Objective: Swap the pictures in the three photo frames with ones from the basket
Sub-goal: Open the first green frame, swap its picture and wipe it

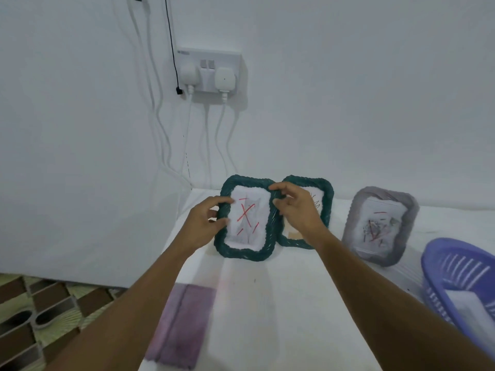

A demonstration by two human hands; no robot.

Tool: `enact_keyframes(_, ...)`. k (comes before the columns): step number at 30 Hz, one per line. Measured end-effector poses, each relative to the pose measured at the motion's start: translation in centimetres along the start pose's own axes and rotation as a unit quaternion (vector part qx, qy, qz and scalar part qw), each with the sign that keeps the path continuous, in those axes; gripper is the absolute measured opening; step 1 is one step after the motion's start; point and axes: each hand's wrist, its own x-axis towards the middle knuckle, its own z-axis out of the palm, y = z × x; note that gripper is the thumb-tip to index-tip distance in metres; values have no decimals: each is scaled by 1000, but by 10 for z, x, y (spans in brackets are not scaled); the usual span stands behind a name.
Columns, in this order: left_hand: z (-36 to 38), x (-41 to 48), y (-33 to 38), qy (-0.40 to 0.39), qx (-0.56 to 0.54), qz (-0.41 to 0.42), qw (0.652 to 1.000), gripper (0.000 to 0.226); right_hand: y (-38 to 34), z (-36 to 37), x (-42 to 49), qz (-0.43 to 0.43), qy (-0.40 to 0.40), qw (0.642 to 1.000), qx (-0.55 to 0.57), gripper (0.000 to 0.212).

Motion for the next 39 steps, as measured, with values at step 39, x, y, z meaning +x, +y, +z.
enact_keyframes(39,149,-114,60,-147,-69,33,986,62,39,-138,-130,22,-42,990,-135,24)
